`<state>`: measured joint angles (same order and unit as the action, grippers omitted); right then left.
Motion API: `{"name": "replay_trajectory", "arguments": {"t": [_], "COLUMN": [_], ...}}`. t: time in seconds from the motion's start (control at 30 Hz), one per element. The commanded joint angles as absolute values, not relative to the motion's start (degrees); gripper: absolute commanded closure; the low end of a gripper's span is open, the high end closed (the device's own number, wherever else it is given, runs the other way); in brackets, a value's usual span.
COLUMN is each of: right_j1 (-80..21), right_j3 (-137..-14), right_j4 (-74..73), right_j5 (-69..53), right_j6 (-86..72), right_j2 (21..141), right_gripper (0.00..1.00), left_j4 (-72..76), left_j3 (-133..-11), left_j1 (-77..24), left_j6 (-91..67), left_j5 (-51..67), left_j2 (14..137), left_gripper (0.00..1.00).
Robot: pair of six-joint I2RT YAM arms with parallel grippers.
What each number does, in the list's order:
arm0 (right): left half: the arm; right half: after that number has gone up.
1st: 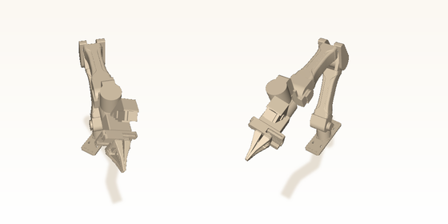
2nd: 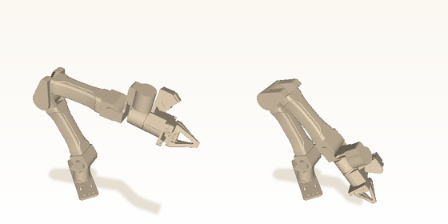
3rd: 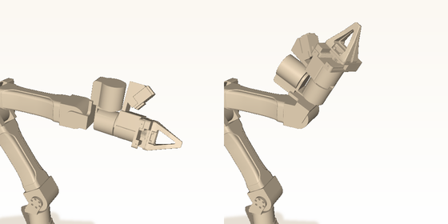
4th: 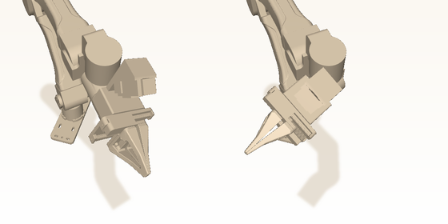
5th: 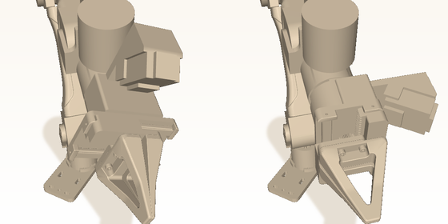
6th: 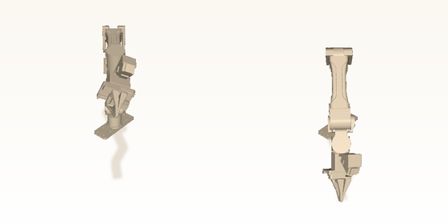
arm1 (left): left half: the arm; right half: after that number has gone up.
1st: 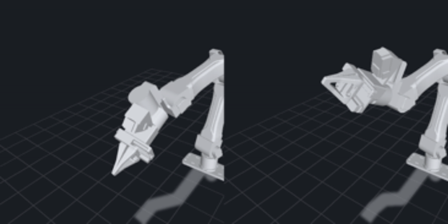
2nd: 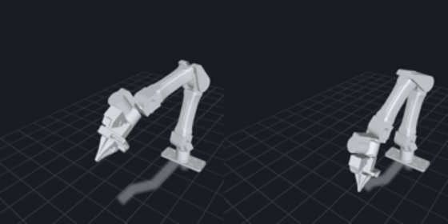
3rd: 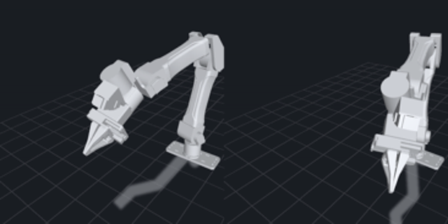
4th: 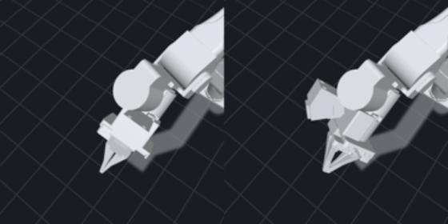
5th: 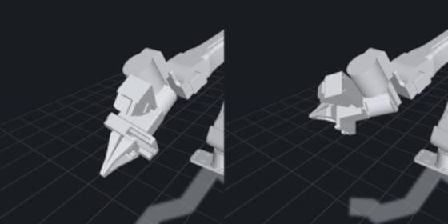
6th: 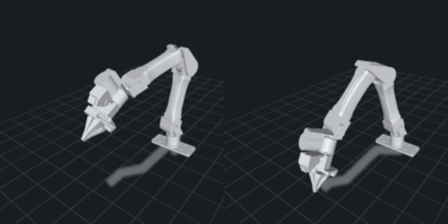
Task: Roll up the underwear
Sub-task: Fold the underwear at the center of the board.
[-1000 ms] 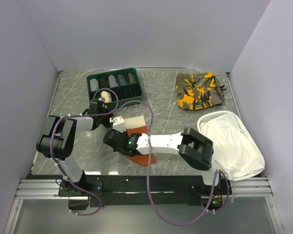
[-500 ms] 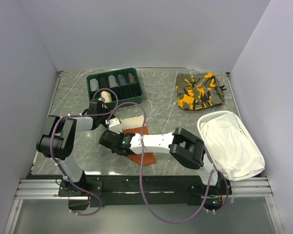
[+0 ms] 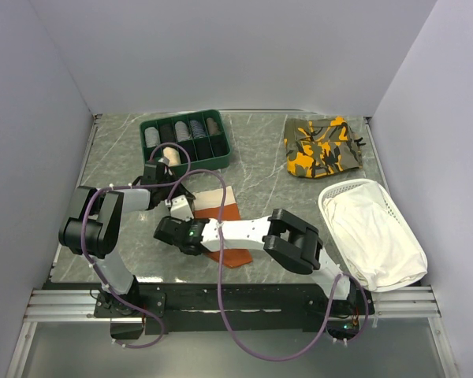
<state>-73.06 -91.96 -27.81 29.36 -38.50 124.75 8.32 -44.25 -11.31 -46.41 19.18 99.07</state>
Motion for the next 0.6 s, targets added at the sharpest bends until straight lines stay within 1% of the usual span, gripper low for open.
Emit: {"name": "replay_trajectory", "arguments": {"t": [0.0,0.2,0.33,0.57], "right_j1": [-73.65,-74.44,-74.44,-73.83], "right_j3": [-93.16,-93.52,-95.97,-95.71], "right_j4": [-27.34,-25.49,-29.69,-30.93], "right_j5": [31.38,32.25,34.1,34.71], "right_j6": [-37.36,-35.77,-37.0,-38.84], "right_j2": [122.44,118.74,119.97,120.85], "right_gripper": [0.56,0.55,0.55,0.55], "left_j4": [4.13,4.13,4.04,4.31], "left_j3": [-42.89,-42.63,-42.89,-42.8], "left_j1": [-10.99,-10.99,-10.99,-10.99], "left_j6": [-45.35,-45.35,-45.35,-45.26], "left_j5": [17.75,17.75,17.67,18.02], "left_j2": [99.67,99.4,99.49,99.4], "left_gripper": [0.99,0.99,0.99,0.99]}}
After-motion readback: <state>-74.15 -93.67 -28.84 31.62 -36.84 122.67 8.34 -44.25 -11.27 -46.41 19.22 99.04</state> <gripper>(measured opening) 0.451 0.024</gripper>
